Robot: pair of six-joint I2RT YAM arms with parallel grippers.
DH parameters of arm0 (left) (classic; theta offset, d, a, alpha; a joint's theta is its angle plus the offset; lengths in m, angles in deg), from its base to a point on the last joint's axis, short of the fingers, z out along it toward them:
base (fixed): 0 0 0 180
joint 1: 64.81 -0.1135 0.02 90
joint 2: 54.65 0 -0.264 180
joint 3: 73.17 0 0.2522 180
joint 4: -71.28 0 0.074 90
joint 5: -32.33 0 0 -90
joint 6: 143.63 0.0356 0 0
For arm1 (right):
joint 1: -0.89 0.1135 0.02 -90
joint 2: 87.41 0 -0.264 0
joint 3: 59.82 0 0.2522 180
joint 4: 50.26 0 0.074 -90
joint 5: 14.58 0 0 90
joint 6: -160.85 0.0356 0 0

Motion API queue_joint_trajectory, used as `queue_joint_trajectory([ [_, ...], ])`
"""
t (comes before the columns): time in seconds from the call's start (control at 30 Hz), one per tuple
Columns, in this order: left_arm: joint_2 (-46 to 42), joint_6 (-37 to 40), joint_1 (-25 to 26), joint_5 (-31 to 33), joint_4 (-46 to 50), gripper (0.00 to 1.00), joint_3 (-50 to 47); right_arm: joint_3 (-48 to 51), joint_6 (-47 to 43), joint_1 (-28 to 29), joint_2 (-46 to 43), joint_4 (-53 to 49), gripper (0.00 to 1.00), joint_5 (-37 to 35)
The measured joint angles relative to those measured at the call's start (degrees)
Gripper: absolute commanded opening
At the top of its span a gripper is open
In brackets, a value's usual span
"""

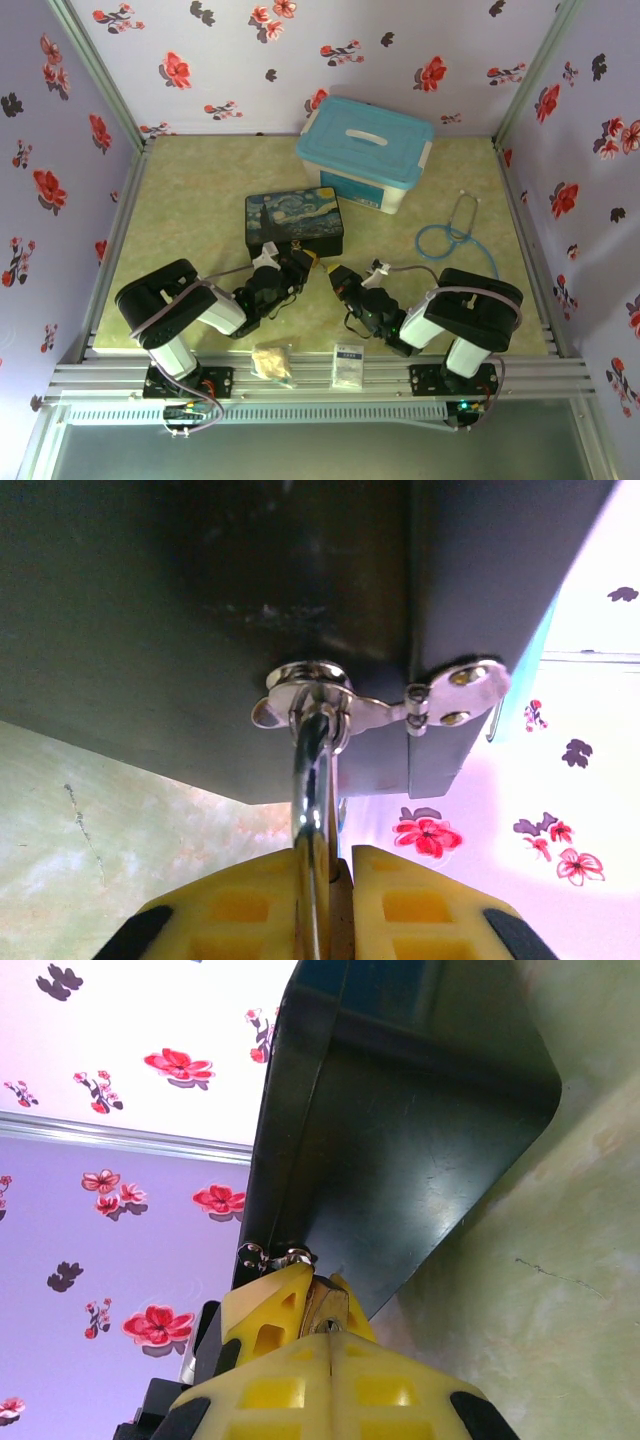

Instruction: Unlock the padlock with the key

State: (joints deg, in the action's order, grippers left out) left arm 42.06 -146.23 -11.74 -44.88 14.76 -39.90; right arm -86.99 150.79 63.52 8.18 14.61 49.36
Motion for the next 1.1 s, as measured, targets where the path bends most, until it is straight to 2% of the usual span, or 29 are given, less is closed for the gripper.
queue_joint_trajectory([
  [0.97, 1.9, -1.0, -0.2, -1.5, -0.3, 0.00, 1.9, -0.7, -1.5, 0.0, 0.9, 0.0, 0.00, -0.3],
  [1.1, 1.9, -0.9, -0.5, -1.5, -0.3, 0.00, 1.9, -1.0, -1.3, -1.6, 2.9, 0.0, 0.00, 2.4],
])
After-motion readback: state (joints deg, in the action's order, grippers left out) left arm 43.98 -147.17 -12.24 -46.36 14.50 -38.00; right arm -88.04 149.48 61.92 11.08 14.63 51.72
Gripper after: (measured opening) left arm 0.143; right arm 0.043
